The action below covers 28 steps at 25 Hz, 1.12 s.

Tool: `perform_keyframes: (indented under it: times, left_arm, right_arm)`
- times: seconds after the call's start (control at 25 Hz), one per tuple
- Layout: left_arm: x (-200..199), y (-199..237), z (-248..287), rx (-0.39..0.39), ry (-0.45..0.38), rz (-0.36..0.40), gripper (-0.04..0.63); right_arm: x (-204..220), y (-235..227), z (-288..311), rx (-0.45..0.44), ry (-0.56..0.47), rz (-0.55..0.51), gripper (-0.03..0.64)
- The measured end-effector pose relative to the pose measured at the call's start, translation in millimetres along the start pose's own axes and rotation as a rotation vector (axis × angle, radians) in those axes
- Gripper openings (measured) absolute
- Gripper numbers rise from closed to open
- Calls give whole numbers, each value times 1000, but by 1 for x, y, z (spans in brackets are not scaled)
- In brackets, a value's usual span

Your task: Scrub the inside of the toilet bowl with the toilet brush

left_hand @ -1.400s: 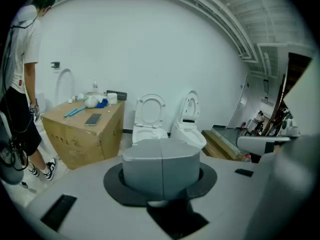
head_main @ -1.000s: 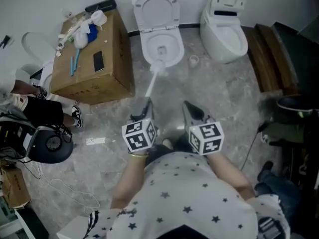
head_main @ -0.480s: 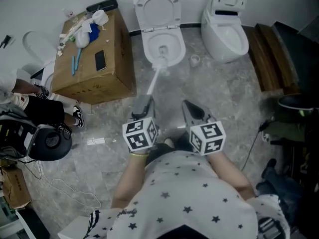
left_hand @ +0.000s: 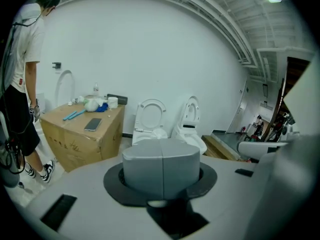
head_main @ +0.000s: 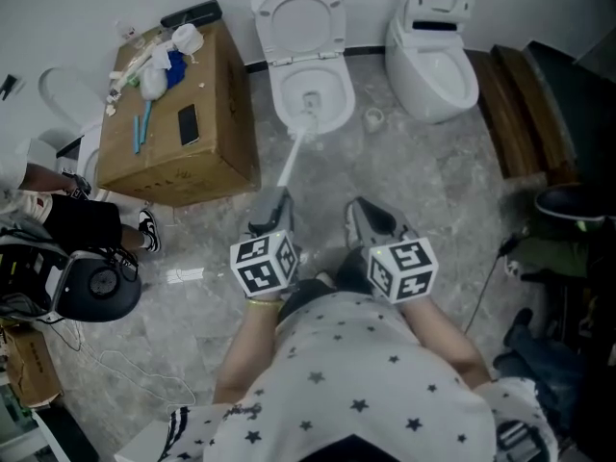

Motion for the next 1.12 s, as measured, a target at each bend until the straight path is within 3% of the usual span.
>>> perform_keyframes:
  times: [0.64,1.12]
  left_arm:
    - [-36,-13,74,-30,28,-71,147]
    - [-59,-33,115,-97,39,-103,147]
  right_arm:
    - [-54,-80,57,-26,54,-27,6]
    - [-91,-137,88,-86,82,-52,6]
Point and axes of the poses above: the fingertips, and each gripper's own axes: z forward along the fingers, y to its left, x out of its underside, the point moved 10 cm from there along -z, backward along the fingers, and after that the axes turned 8 degrees about -x, right-handed, at the moved point
